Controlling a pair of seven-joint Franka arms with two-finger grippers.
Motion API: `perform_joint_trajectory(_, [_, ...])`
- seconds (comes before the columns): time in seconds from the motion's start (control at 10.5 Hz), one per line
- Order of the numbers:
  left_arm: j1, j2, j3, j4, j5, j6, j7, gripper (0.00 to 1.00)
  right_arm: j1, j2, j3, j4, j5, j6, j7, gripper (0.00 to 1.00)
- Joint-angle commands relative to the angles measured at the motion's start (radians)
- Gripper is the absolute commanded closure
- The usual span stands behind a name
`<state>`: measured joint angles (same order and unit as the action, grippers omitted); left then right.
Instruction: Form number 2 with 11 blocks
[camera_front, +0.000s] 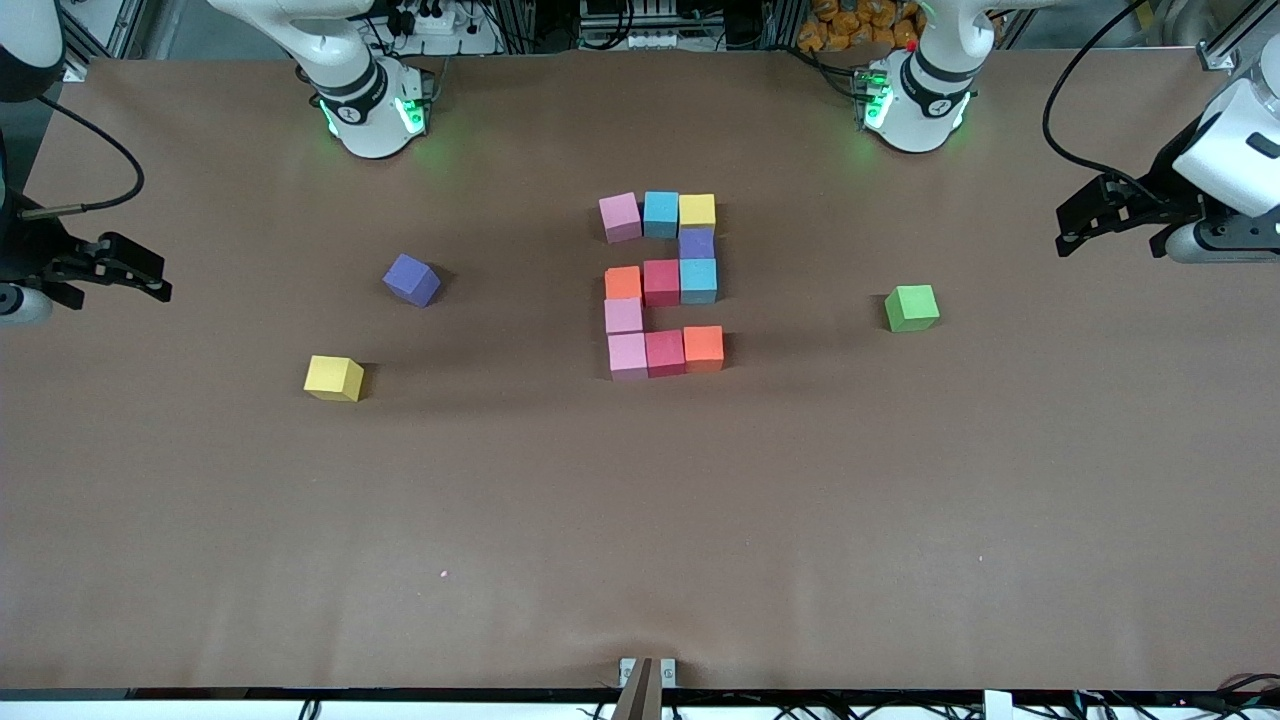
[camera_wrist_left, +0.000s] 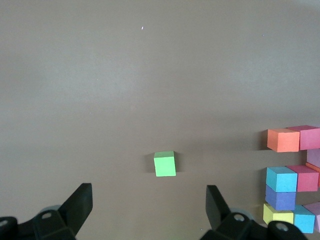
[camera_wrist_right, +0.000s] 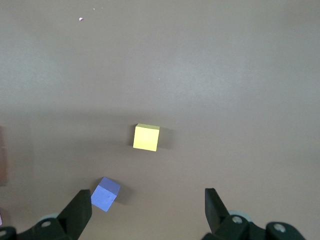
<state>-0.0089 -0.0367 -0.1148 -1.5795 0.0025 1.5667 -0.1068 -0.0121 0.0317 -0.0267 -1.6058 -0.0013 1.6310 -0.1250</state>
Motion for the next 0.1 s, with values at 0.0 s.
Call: perform_joint_trajectory(0.0, [-0.010, -0.017, 0.014, -0.013, -0.021, 0.000, 0.003, 0.00, 0.007, 0.008, 0.004, 0.014, -0.011, -0.006, -0.007, 0.00])
